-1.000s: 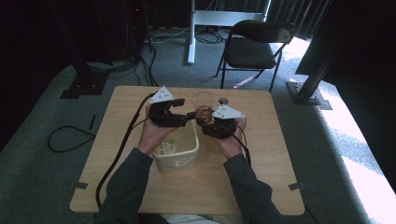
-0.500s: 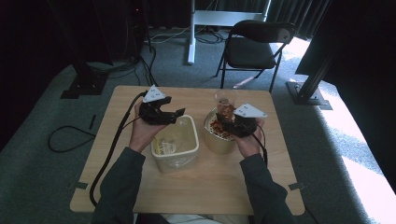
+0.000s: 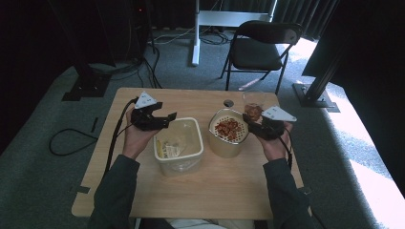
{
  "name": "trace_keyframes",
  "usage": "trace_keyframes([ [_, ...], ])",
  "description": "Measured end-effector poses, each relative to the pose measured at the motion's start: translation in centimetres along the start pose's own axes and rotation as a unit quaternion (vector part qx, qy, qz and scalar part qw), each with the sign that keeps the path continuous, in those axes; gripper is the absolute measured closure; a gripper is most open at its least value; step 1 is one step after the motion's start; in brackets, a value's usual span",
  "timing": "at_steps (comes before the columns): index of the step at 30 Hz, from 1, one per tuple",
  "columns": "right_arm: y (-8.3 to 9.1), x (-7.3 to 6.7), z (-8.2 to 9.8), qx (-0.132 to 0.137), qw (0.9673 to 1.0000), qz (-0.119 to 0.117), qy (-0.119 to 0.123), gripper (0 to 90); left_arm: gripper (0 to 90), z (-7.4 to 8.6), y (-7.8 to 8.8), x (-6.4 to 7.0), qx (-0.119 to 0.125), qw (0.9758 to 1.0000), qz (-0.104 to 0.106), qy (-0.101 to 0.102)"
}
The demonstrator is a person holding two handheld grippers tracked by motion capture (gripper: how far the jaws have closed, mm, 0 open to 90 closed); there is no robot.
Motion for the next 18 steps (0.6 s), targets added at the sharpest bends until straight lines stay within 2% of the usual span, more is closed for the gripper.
trace_keyframes([
  [11,0.6,2.5,1.7,-0.015,0.9993,0.034,-0.011,42.6,28.2,3.0,0.0,-2.0,-0.011,0.999,-0.031,0.032],
  [18,0.4,3.8,3.3,-0.034,0.998,0.051,-0.018,42.6,28.2,4.8,0.4,-3.0,-0.018,0.9968,-0.066,0.041],
])
Point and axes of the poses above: each handheld gripper's, and its own axes: y roughly backward along the jaws, z roughly out of its underside, x roughly to its right, the point moved 1 cm from there along -y, roughly forward along the jaws, and after that the axes turned 14 degrees about -x, right-handed, at the moved point
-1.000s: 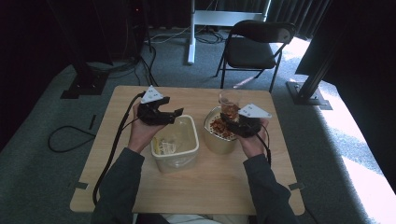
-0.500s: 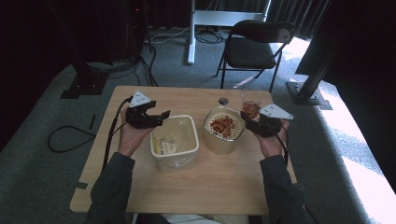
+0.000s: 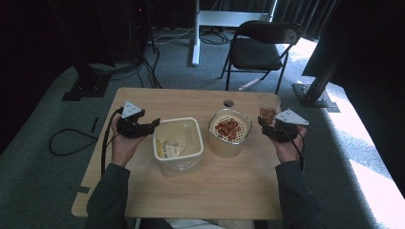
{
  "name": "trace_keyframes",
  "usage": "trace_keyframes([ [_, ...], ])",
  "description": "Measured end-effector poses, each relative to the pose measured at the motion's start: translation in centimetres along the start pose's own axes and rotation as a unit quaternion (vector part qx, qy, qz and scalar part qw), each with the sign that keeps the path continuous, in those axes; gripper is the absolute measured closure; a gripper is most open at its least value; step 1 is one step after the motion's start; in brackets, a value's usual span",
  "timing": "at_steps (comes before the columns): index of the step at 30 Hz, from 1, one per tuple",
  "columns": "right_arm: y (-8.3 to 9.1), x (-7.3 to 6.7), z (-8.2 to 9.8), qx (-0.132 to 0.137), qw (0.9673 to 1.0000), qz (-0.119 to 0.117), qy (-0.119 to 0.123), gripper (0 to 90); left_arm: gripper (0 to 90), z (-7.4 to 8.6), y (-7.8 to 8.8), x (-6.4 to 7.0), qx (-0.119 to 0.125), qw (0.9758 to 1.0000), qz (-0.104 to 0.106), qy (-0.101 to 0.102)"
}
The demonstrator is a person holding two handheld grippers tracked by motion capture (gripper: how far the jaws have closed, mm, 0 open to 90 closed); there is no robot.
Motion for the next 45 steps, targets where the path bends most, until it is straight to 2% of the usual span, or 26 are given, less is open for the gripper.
trace_keyframes([
  [7,-0.3,0.6,1.0,-0.018,0.9994,0.027,0.014,42.6,28.2,1.6,0.0,-1.0,-0.002,0.9997,-0.016,0.019],
  [17,-0.2,1.0,1.6,-0.039,0.9967,0.058,0.041,42.6,28.2,3.6,-0.8,-2.0,-0.011,0.9987,-0.015,0.047],
  [25,-0.1,0.9,1.4,-0.052,0.9921,0.082,0.079,42.6,28.2,5.0,-1.5,-2.4,-0.016,0.9976,-0.015,0.065],
  [34,-0.1,0.6,0.8,-0.061,0.9878,0.091,0.11,42.6,28.3,6.3,-2.4,-2.4,-0.025,0.9965,-0.009,0.079],
  [36,-0.1,0.5,0.7,-0.065,0.9858,0.097,0.121,42.7,28.3,6.5,-2.5,-2.4,-0.028,0.9964,-0.009,0.08],
  [40,-0.1,0.4,0.5,-0.069,0.9839,0.097,0.133,42.7,28.3,6.8,-2.8,-2.3,-0.03,0.9961,-0.007,0.082],
  [45,-0.2,0.1,0.2,-0.081,0.9783,0.108,0.157,42.6,28.3,7.0,-3.0,-2.2,-0.031,0.996,-0.003,0.083],
])
Point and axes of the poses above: each handheld gripper's, and its own axes: y roughly backward along the jaws, z roughly out of its underside, x roughly to its right, the point moved 1 cm from there along -y, roughly forward along the jaws, and after that the axes turned 14 degrees about -x, right-handed, at the moved point
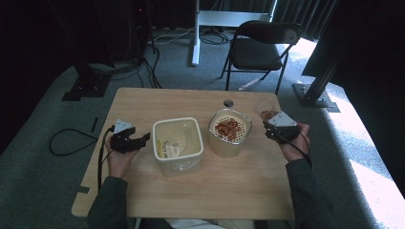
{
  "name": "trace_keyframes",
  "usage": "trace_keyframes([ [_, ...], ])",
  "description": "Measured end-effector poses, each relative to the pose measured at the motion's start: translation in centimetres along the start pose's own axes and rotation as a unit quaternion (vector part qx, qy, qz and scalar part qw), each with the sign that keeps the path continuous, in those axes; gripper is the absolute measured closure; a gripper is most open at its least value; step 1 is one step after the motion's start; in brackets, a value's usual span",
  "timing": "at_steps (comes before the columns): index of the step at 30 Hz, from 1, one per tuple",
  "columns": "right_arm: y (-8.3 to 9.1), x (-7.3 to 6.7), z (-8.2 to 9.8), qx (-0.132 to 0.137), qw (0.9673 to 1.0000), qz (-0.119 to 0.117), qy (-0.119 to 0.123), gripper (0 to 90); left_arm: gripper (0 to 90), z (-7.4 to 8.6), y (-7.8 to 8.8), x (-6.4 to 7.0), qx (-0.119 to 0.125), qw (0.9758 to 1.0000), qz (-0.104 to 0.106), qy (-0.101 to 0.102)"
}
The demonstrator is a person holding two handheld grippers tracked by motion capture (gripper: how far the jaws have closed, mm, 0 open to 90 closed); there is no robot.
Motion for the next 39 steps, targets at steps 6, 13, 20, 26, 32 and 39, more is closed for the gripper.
trace_keyframes([
  [6,0.1,-0.1,-0.5,-0.003,0.9998,0.007,0.021,42.7,28.3,0.1,-0.3,0.2,-0.003,1.0,0.001,-0.001],
  [13,0.1,-0.3,-1.0,-0.008,0.9989,0.014,0.045,42.7,28.3,0.3,-0.7,0.4,-0.011,0.9999,0.003,-0.004],
  [20,0.1,-0.5,-1.5,-0.017,0.9965,0.027,0.078,42.7,28.3,0.4,-0.9,0.6,-0.013,0.9999,0.006,-0.006],
  [26,0.2,-0.7,-1.9,-0.028,0.9923,0.045,0.112,42.7,28.3,0.4,-0.8,0.5,-0.012,0.9999,0.006,-0.007],
  [32,0.1,-0.8,-2.2,-0.035,0.9896,0.05,0.13,42.6,28.3,0.5,-0.9,0.5,-0.012,0.9999,0.006,-0.006],
  [39,0.0,-1.2,-2.7,-0.053,0.9809,0.066,0.175,42.7,28.3,0.5,-1.0,0.6,-0.014,0.9998,0.009,-0.006],
])
Point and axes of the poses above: each handheld gripper's, and its own axes: y roughly backward along the jaws, z roughly out of its underside, x roughly to its right, the point moved 1 cm from there along -y, roughly forward along the jaws, and after that the axes turned 14 degrees about -x, right-handed, at the moved point
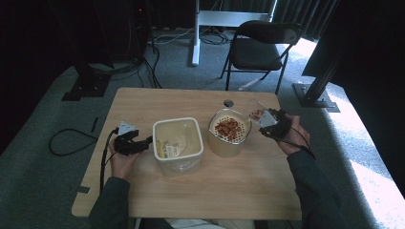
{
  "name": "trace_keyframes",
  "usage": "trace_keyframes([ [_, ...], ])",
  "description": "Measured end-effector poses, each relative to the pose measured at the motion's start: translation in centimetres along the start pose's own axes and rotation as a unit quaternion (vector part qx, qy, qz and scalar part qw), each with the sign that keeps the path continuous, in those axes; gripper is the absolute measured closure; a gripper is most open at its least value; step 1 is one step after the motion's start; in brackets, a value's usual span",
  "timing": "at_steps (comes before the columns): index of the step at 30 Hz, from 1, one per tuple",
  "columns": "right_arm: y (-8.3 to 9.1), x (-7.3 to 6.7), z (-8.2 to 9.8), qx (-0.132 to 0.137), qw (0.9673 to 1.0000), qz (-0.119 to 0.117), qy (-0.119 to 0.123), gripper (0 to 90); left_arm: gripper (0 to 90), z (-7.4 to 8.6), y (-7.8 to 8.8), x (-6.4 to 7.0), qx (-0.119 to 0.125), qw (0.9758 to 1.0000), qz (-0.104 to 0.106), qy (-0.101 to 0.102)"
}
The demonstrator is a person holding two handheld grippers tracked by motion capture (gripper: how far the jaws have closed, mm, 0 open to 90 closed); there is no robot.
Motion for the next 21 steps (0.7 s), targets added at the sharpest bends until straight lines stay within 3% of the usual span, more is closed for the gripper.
trace_keyframes([
  [4,0.1,-0.2,-0.5,-0.012,0.9989,0.022,0.04,42.7,28.3,0.0,0.0,0.0,0.0,1.0,0.0,0.0],
  [8,0.3,-0.4,-1.1,-0.03,0.9946,0.048,0.087,42.7,28.3,0.0,0.0,0.0,0.001,1.0,0.001,0.0],
  [13,0.5,-1.0,-1.9,-0.052,0.9837,0.088,0.148,42.7,28.3,0.0,0.1,0.0,0.002,1.0,0.002,0.0],
  [14,0.5,-1.0,-1.9,-0.052,0.9837,0.088,0.148,42.7,28.3,0.0,0.1,0.0,0.002,1.0,0.002,0.0],
  [15,0.5,-1.1,-2.0,-0.053,0.9812,0.096,0.159,42.7,28.3,0.0,0.0,0.1,0.002,1.0,0.002,0.001],
  [16,0.6,-1.3,-2.2,-0.058,0.9766,0.111,0.175,42.7,28.3,-0.1,0.0,0.1,0.002,1.0,0.002,0.0],
  [20,0.7,-1.6,-2.5,-0.064,0.9689,0.132,0.199,42.7,28.3,-0.1,0.1,0.1,0.003,1.0,0.002,0.0],
  [21,0.9,-1.7,-2.6,-0.069,0.963,0.148,0.214,42.7,28.3,-0.1,0.1,0.1,0.003,1.0,0.002,0.0],
])
Point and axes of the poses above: each handheld gripper's, and its own axes: y roughly backward along the jaws, z roughly out of its underside, x roughly to its right, the point moved 1 cm from there along -y, roughly forward along the jaws, and after that the axes turned 14 degrees about -x, right-handed, at the moved point
